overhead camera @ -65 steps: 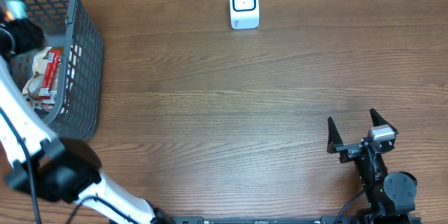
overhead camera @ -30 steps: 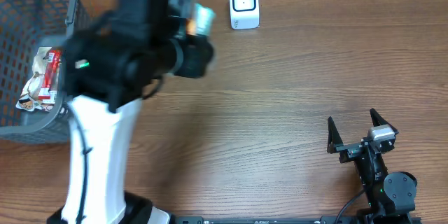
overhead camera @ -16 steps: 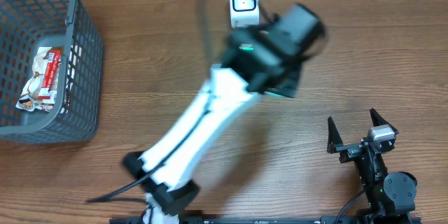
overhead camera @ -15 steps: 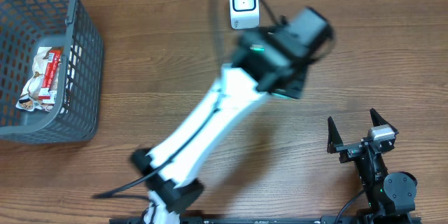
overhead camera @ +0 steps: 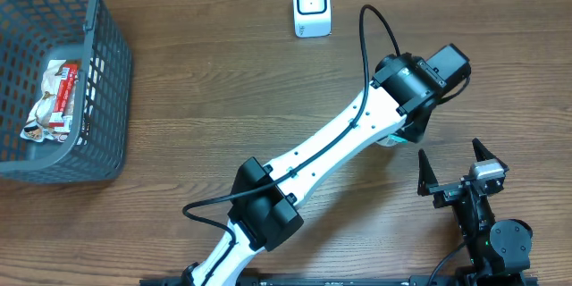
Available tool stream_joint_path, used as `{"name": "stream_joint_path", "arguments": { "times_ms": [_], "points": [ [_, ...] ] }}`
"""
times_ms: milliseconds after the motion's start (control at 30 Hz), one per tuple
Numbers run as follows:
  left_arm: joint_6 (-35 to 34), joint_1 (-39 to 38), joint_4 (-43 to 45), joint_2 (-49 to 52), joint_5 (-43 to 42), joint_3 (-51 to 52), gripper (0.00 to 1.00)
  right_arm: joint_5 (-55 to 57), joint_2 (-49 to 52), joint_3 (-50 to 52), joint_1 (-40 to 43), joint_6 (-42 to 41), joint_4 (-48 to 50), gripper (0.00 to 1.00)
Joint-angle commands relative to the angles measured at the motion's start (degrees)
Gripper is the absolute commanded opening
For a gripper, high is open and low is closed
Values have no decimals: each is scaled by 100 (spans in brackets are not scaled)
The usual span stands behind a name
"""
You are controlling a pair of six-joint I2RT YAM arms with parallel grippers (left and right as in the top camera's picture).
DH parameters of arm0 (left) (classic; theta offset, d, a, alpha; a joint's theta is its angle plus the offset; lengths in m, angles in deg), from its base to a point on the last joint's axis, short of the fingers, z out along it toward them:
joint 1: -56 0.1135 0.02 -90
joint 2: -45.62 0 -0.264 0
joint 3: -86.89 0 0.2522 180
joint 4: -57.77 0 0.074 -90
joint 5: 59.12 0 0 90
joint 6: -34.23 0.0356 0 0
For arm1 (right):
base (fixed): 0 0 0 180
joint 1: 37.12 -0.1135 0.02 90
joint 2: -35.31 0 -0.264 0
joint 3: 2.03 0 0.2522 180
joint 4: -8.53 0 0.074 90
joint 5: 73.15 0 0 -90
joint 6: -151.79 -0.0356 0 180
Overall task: Scan the item barcode
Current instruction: 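Lift the held packs out and carry them toward the table centre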
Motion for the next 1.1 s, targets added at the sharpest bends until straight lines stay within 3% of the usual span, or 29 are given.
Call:
{"name": "stream_joint_path", "arguments": {
  "times_ms": [0,600,1067],
  "points": [
    [-103,146,15,-120,-157,-105,47,35,-57,61,0,7,11,100],
    [-76,452,295,-118,-247,-15,45,35,-57,61,0,4,11,100],
    [-417,341,1209,-116,-111,1147,47,35,-57,61,0,7,13,100]
  ]
}}
